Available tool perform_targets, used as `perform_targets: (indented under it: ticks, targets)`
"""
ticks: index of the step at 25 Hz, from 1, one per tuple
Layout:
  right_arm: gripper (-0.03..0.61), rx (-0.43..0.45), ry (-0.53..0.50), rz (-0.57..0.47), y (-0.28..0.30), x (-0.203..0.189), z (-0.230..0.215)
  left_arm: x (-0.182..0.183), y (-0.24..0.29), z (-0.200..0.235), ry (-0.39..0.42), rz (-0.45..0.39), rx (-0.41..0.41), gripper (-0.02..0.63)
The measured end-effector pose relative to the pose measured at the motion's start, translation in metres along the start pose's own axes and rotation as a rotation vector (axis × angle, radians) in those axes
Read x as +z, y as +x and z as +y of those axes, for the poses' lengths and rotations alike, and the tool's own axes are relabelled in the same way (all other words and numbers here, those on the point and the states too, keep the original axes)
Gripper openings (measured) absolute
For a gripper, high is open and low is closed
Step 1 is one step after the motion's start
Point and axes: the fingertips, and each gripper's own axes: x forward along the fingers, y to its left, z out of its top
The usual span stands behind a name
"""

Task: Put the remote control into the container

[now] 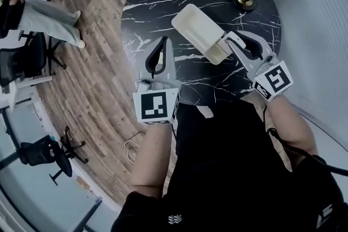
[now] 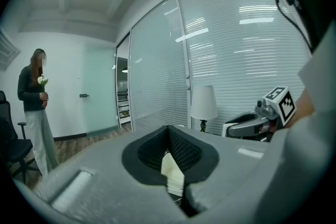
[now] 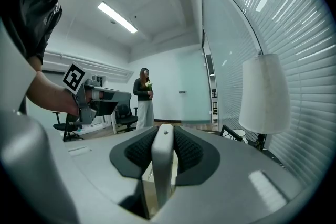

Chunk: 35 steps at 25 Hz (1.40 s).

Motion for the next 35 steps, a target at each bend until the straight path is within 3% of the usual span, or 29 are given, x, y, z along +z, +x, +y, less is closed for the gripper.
perform_targets:
  ticks: [20, 35]
  targets:
    - [0.095, -0.034, -0.032, 0.039, 0.01, -0.046, 0.002, -0.035, 0.003, 0.005, -0.035, -0.019, 0.02, 0.002]
    - [0.097, -0.054, -0.09, 0.021, 0.017, -0.049, 0.008, -0.053, 0.004, 0.008, -0.047, 0.004, 0.016, 0.002]
